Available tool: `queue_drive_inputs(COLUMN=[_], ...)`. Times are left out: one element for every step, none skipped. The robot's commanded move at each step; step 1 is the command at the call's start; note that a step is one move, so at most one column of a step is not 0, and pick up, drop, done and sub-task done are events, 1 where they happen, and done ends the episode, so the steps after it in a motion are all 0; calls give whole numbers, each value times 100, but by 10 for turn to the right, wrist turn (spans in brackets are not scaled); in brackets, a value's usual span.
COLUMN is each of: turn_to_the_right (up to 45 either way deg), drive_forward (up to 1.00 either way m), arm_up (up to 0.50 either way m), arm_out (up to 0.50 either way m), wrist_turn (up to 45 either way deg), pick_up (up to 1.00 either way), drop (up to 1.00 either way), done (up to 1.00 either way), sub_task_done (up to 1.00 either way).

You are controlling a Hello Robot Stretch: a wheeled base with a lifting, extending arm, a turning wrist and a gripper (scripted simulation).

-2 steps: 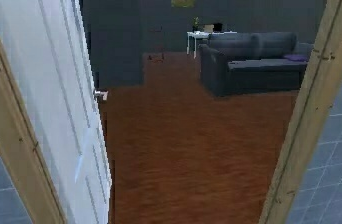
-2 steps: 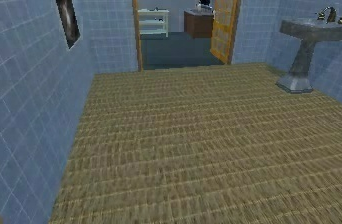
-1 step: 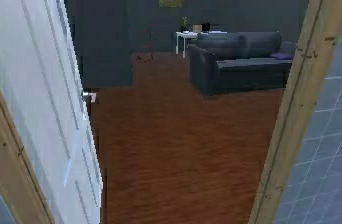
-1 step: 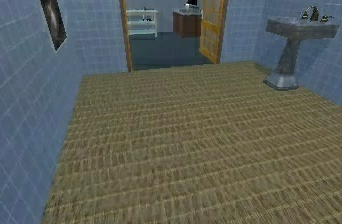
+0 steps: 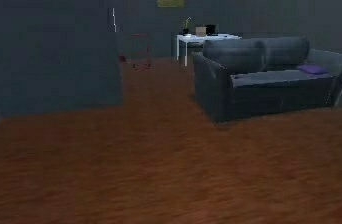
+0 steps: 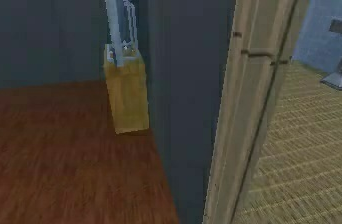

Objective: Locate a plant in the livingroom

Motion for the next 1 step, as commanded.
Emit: queue_drive_inputs(turn_to_the_right=[0], drive_forward=[100], arm_up=[0], arm_out=[0], wrist_turn=[0], pick_up=[0], drop=[0], done=[0], sub_task_done=[0])
